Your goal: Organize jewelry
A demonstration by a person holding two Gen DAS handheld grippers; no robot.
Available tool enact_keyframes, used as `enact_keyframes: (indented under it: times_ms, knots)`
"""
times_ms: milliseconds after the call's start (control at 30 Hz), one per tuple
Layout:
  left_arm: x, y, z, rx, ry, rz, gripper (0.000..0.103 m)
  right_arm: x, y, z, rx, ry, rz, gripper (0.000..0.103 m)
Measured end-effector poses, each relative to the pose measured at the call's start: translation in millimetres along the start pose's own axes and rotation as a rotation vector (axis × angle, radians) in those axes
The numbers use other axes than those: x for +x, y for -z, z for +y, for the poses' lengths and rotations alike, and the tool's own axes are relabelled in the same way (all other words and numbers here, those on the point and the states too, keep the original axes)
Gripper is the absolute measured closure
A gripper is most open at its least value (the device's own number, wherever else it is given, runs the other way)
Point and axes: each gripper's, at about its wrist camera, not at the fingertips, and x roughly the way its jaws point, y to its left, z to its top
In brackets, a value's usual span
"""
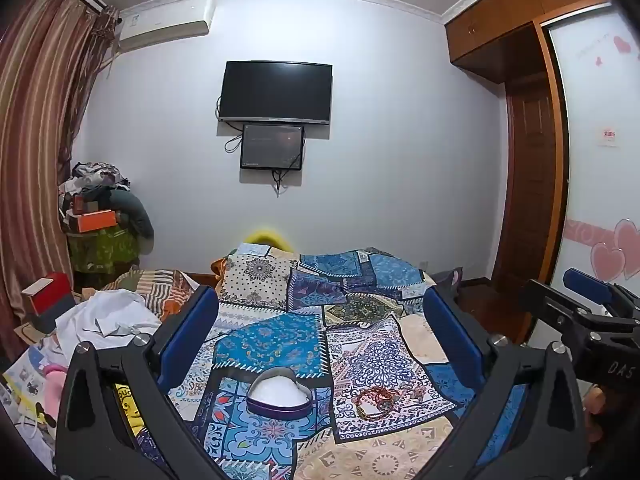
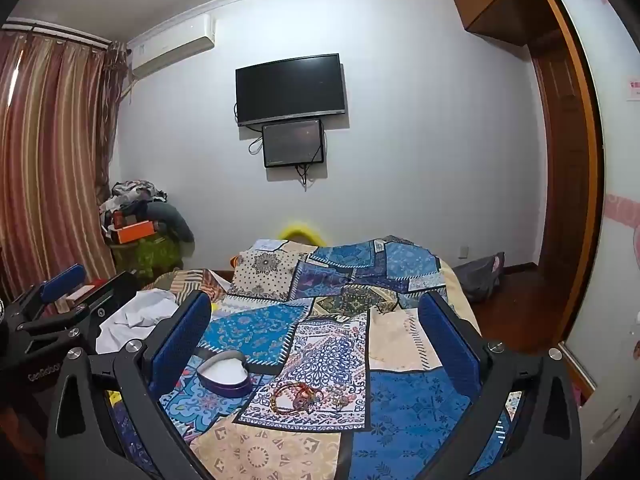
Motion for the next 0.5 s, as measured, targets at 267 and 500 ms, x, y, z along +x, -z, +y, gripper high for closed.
enact_keyframes:
  times_ms: [267, 500]
  knots:
    - [-0.2, -1.7, -0.7, -0.003, 0.002, -0.002, 0.000, 1.0, -3.2, -0.1, 0.000, -0.004, 0.005, 0.000]
    - [-6.0, -5.5, -3.5, -0.004, 0.002, -0.007, 0.000, -2.7, -5.9, 1.9, 0.004, -0.008, 0.004, 0.000]
